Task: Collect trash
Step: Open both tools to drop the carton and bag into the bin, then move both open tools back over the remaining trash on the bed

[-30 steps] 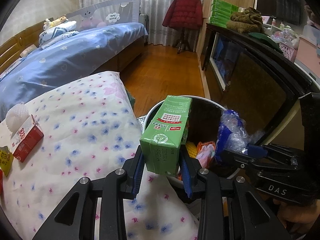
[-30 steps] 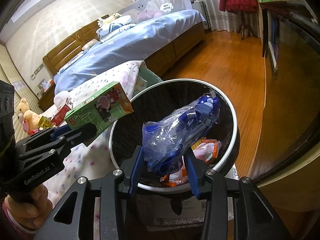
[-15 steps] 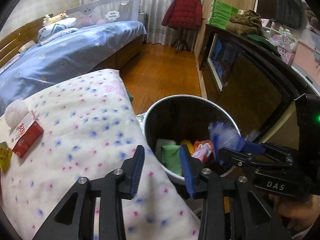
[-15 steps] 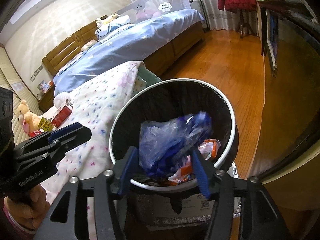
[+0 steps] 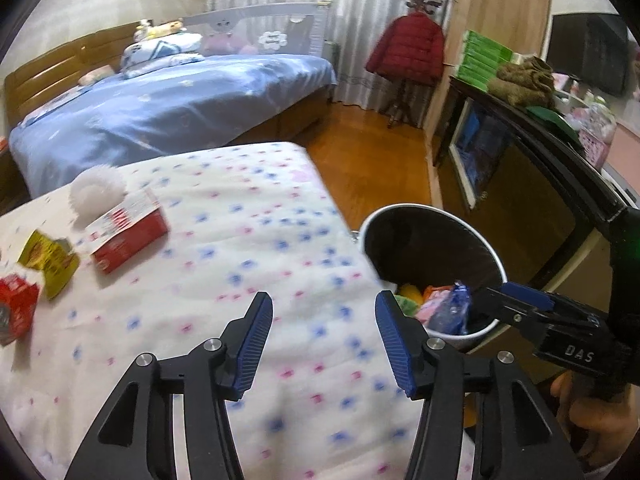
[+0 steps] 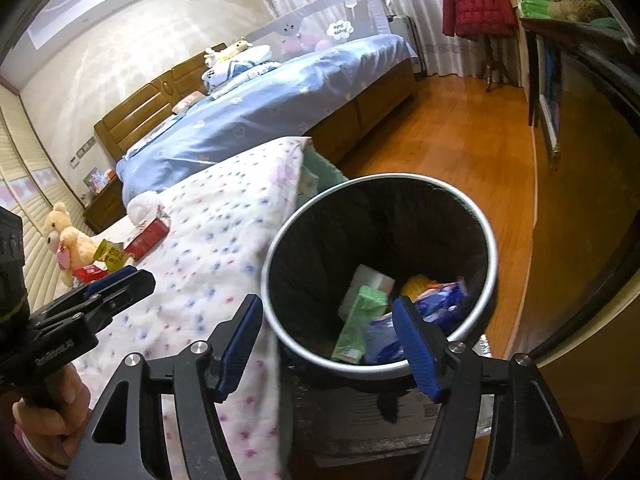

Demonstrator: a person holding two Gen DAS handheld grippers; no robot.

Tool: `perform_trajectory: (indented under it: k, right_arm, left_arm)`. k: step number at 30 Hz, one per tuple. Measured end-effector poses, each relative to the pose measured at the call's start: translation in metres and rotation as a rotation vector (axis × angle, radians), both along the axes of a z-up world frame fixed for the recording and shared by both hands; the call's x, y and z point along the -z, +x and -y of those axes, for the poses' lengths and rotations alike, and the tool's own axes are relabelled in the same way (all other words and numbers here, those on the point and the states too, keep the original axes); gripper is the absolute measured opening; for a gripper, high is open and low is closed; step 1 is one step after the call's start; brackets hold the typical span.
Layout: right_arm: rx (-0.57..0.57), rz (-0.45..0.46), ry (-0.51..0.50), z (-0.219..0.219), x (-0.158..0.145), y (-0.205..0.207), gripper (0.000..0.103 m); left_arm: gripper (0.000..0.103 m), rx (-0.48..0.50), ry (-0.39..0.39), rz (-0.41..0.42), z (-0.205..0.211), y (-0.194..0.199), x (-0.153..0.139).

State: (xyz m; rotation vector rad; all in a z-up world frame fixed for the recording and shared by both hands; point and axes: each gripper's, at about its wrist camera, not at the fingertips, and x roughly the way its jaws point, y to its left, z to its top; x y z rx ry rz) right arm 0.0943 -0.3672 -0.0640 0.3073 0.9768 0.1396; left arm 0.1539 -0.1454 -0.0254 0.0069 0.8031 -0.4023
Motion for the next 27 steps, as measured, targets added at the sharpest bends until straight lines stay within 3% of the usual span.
perform_trajectory:
  k: [8,27]
  right_arm:
    - [-0.062,0.014,0.032,-0.042,-0.002,0.000,0.089]
    - [-0.234,0.035,0.057,-0.146,0.001,0.021,0.092]
  left_arm:
    - [0.054,-0.082,0.004,-0.006,-0.043,-0.005,0.000]
    - [0.058,-0.282,0.023,0.012,-0.143,-0.027,-0.001]
